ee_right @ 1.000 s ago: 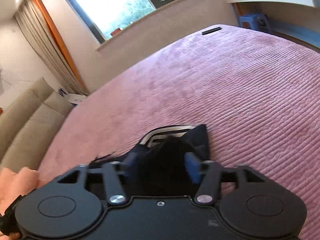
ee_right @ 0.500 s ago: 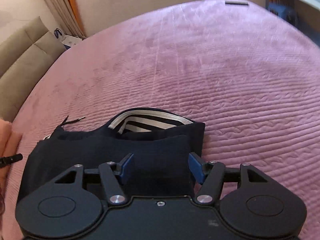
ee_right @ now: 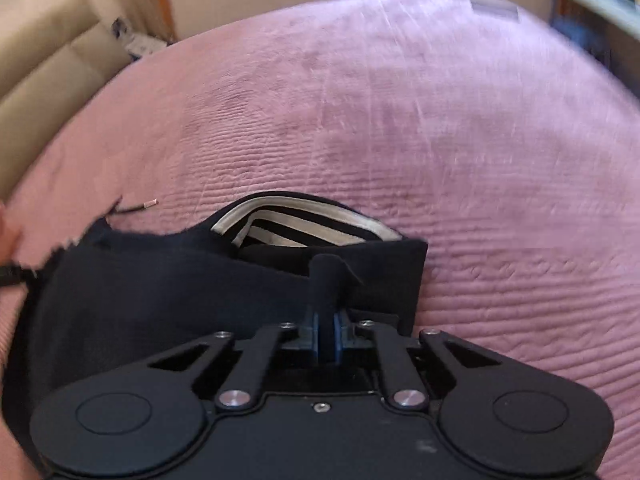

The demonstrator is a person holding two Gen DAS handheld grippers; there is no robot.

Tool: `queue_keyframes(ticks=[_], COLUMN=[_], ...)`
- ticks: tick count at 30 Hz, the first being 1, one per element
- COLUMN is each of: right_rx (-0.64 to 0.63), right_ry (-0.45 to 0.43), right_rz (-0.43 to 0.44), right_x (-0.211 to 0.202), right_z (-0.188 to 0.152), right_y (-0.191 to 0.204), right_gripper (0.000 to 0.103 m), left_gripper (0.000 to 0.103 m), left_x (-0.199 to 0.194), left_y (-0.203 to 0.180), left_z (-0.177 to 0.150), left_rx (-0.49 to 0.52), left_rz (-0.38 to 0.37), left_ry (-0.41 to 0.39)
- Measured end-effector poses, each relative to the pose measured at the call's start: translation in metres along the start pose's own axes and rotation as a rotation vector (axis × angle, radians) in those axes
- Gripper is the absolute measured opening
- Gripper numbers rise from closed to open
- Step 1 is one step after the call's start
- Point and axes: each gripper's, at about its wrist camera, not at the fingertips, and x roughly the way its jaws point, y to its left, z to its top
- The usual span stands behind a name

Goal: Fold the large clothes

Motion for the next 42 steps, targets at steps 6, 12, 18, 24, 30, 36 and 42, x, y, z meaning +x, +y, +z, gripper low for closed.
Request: queue_keyframes(ticks=[6, 12, 18, 24, 30, 36, 42], right_rx=[-0.041, -0.041, 0.017, -0.032, -0.095, -0.119, -0.097], right_ry=[-0.208, -0.325, -0.201, -0.049, -0.162, -0.033, 0.066], right_rz=[-0.103, -0.122, -0.169, -0.229, -0.196, -0.013, -0.098], right_x=[-0.063, -0.057, 0.050, 0.080, -0.022, -0.036, 0.032], right_z=[0.003, 0.049, 0.057, 0.037, 0.030, -0.032, -0.068], right_y=[0.023, 0.025, 0.016, 0.016, 0.055, 0.137, 0.148], right_gripper=[0.006, 0.006, 0.006, 0.026, 0.032, 0.001, 0.000], left_gripper=[0.010, 0.010, 0.010, 0.022, 0.038, 0.041, 0.044], left_x=[-0.067, -0.081, 0.025, 0.048, -0.026, -0.077, -0.044], left_y=[-0.007, -0.018, -0.004, -0.014, -0.022, -0.057, -0.039], left_z=[-0.009, 0.028, 0.026, 0.004, -0.003, -0.058, -0.115], left_rx=[-0.054, 0.007, 0.000, 0.086, 0.087, 0.085, 0.002], left_rz=[-0.102, -0.102, 0.091, 0.203, 0.266, 0.219, 0.167], left_ry=[-0.259, -0.362, -0.239, -0.211, -0.258, -0.219, -0.120])
